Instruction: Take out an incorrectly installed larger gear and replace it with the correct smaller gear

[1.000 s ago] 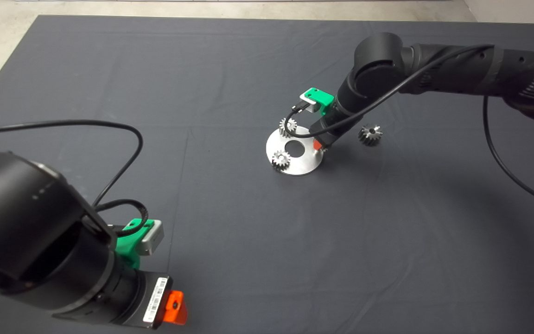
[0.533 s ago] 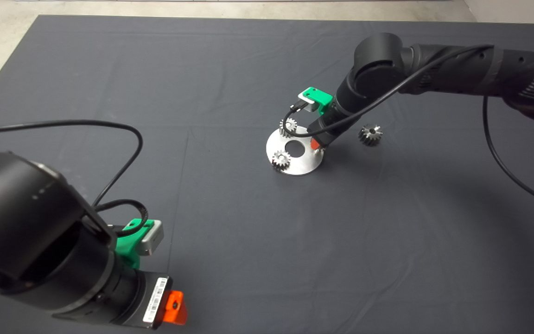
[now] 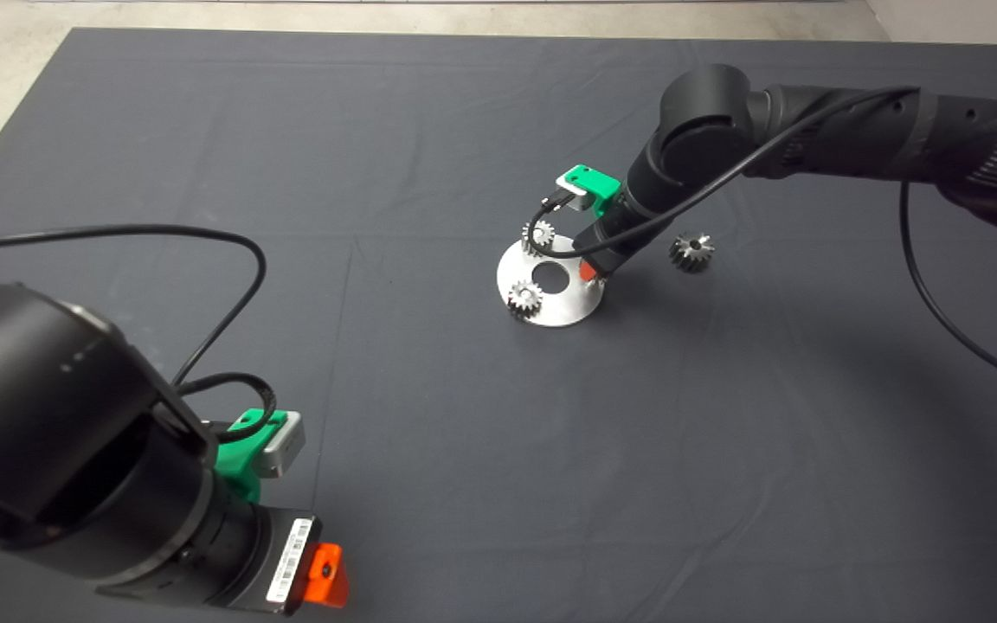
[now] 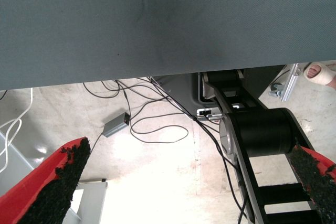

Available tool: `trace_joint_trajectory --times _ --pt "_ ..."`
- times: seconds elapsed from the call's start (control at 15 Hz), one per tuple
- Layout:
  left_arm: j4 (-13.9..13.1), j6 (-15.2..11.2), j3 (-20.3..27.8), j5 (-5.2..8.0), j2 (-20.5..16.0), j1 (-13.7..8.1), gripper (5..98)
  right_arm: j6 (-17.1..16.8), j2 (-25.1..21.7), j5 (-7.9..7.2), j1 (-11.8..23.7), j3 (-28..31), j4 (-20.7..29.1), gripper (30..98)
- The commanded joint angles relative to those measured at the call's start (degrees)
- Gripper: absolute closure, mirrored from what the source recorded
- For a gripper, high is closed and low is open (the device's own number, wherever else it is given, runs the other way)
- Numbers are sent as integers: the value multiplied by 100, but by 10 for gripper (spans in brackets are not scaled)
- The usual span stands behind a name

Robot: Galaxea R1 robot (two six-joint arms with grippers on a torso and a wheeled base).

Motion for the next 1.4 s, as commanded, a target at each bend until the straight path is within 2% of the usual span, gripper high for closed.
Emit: trace_joint_trajectory --times 0.0,0.13,0.27,0.93,1.13,1.33 --pt "-120 -38 99 72 -22 -34 54 35 17 118 96 54 -172 881" --pt "-120 -41 99 72 -22 -34 54 43 15 234 96 54 -172 882" --pt "-120 -38 99 72 -22 -34 54 47 23 269 96 54 -172 881" --pt "-120 -38 99 72 -22 -34 54 8 41 234 105 72 -172 882" --pt "-120 -47 99 72 -22 -34 54 -9 32 181 114 393 -175 882" --pt "-120 -38 99 72 -22 -34 54 -1 41 155 131 467 -172 882"
